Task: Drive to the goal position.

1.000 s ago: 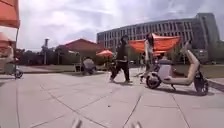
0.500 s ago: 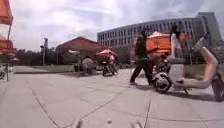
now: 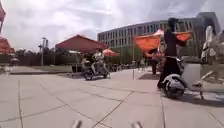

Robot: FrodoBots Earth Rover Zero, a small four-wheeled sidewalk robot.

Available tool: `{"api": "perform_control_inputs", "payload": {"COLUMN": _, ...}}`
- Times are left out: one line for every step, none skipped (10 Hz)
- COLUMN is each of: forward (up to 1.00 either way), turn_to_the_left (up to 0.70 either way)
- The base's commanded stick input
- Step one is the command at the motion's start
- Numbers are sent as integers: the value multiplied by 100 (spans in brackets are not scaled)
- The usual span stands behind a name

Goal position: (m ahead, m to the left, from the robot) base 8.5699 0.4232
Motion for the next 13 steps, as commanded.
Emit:
{"api": "perform_control_inputs", "payload": {"forward": 85, "turn_to_the_left": -1}}
{"api": "perform_control_inputs", "payload": {"forward": 85, "turn_to_the_left": -1}}
{"api": "perform_control_inputs", "payload": {"forward": 85, "turn_to_the_left": -1}}
{"api": "perform_control_inputs", "payload": {"forward": 85, "turn_to_the_left": -1}}
{"api": "perform_control_inputs", "payload": {"forward": 85, "turn_to_the_left": -1}}
{"api": "perform_control_inputs", "payload": {"forward": 85, "turn_to_the_left": -1}}
{"api": "perform_control_inputs", "payload": {"forward": 85, "turn_to_the_left": -1}}
{"api": "perform_control_inputs", "payload": {"forward": 85, "turn_to_the_left": -1}}
{"api": "perform_control_inputs", "payload": {"forward": 85, "turn_to_the_left": -1}}
{"api": "perform_control_inputs", "payload": {"forward": 85, "turn_to_the_left": -1}}
{"api": "perform_control_inputs", "payload": {"forward": 85, "turn_to_the_left": -1}}
{"api": "perform_control_inputs", "payload": {"forward": 85, "turn_to_the_left": -1}}
{"api": "perform_control_inputs", "payload": {"forward": 85, "turn_to_the_left": -1}}
